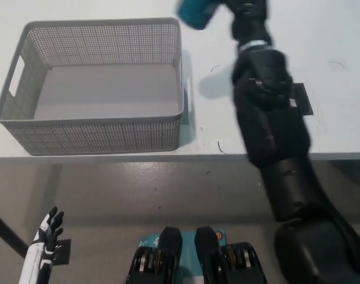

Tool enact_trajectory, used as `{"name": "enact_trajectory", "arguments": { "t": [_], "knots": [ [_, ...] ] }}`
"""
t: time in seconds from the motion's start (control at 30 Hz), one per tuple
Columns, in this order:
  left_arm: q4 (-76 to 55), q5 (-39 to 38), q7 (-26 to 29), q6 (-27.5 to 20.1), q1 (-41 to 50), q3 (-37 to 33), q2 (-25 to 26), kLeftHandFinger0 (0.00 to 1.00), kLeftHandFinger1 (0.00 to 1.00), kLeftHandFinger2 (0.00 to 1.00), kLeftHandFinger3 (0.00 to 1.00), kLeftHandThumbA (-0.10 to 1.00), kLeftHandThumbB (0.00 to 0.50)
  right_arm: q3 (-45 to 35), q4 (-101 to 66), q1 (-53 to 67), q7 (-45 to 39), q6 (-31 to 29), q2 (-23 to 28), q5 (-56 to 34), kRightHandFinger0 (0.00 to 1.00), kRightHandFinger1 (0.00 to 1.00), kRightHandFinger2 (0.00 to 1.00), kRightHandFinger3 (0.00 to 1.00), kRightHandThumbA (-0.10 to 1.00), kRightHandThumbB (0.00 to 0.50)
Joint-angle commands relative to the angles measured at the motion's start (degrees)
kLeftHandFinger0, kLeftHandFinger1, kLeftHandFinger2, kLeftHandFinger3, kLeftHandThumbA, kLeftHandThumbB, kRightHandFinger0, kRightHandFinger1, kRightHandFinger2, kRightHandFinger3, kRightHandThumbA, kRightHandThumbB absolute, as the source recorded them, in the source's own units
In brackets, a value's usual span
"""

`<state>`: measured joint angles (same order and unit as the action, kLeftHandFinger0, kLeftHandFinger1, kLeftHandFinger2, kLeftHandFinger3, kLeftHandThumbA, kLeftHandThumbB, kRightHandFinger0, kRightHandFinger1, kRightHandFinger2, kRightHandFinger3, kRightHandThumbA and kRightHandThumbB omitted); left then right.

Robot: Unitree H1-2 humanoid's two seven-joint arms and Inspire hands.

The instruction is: Use the right hand to pick up an air purifying spray and put it inside a container

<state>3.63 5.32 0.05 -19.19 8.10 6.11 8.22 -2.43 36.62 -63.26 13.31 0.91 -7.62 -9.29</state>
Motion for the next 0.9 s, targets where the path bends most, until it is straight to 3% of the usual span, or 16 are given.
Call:
{"name": "enact_trajectory", "arguments": {
  "t": [0.0,0.2,0.3,0.37,0.4,0.43,0.47,0.5,0.53,0.6,0.7,0.87],
  "knots": [
    [-1.28,-0.29,-0.08,-0.95,0.29,-0.4,0.4,1.0,1.0,1.0,1.0,1.0,0.261,2.38,4.26,-7.08,-2.07,-1.73,-3.25,2.29,0.44,0.41,0.42,0.39,-0.1,0.434],
    [-1.39,0.39,0.18,-1.0,0.37,-0.95,-0.01,1.0,1.0,1.0,1.0,1.0,0.269,4.12,11.32,-8.14,-2.57,-3.36,-6.04,3.22,0.39,0.39,0.43,0.42,-0.1,0.427],
    [-2.44,0.65,-0.04,0.31,0.54,-1.33,-0.01,1.0,1.0,1.0,1.0,1.0,0.271,5.2,14.56,-7.89,-2.02,-4.89,-7.1,4.59,0.44,0.42,0.44,0.43,-0.1,0.424],
    [-2.74,0.92,-0.09,0.19,0.67,-1.56,0.12,1.0,1.0,1.0,1.0,1.0,0.258,5.43,15.66,-7.12,-2.72,-5.38,-7.52,4.59,0.5,0.48,0.51,0.48,-0.1,0.422],
    [-2.7,1.06,0.13,0.0,0.72,-1.61,-0.01,1.0,1.0,1.0,1.0,1.0,0.246,5.59,15.99,-6.82,-4.85,-3.55,-7.51,3.9,0.52,0.75,0.92,0.87,0.02,0.459],
    [-2.66,1.16,0.21,-0.02,0.69,-1.57,0.14,1.0,1.0,1.0,1.0,1.0,0.248,5.85,16.92,-6.9,-6.22,-3.61,-7.45,3.77,0.61,0.88,1.0,1.0,0.16,0.492],
    [-2.89,1.22,0.23,0.34,0.77,-1.57,0.18,1.0,1.0,1.0,1.0,1.0,0.254,6.6,17.84,-6.71,-8.38,-3.91,-7.1,3.97,0.94,1.0,1.0,1.0,0.25,0.5],
    [-3.04,1.27,0.18,0.56,0.81,-1.59,0.27,1.0,1.0,1.0,1.0,1.0,0.266,6.95,18.32,-6.48,-9.75,-4.11,-6.83,3.99,1.0,1.0,1.0,1.0,0.38,0.5],
    [-3.25,1.25,0.1,0.72,0.9,-1.62,0.35,1.0,1.0,1.0,1.0,1.0,0.274,7.45,19.05,-6.32,-11.0,-4.23,-6.52,4.18,1.0,1.0,1.0,1.0,0.5,0.5],
    [-3.53,0.87,-0.19,0.92,0.7,-1.67,0.53,1.0,1.0,1.0,1.0,1.0,0.268,8.01,20.24,-6.24,-11.85,-4.81,-6.07,4.67,1.0,1.0,1.0,1.0,0.59,0.5],
    [-2.9,0.7,-0.17,0.17,0.51,-1.69,0.63,1.0,1.0,1.0,1.0,1.0,0.248,7.94,20.29,-5.78,-13.15,-4.62,-5.64,4.4,1.0,1.0,1.0,1.0,0.6,0.5],
    [-3.05,0.26,-0.38,0.67,0.4,-1.53,0.98,1.0,1.0,1.0,1.0,1.0,0.268,7.86,19.84,-5.61,-14.31,-4.3,-5.09,4.84,1.0,1.0,1.0,1.0,0.57,0.5]
  ]
}}
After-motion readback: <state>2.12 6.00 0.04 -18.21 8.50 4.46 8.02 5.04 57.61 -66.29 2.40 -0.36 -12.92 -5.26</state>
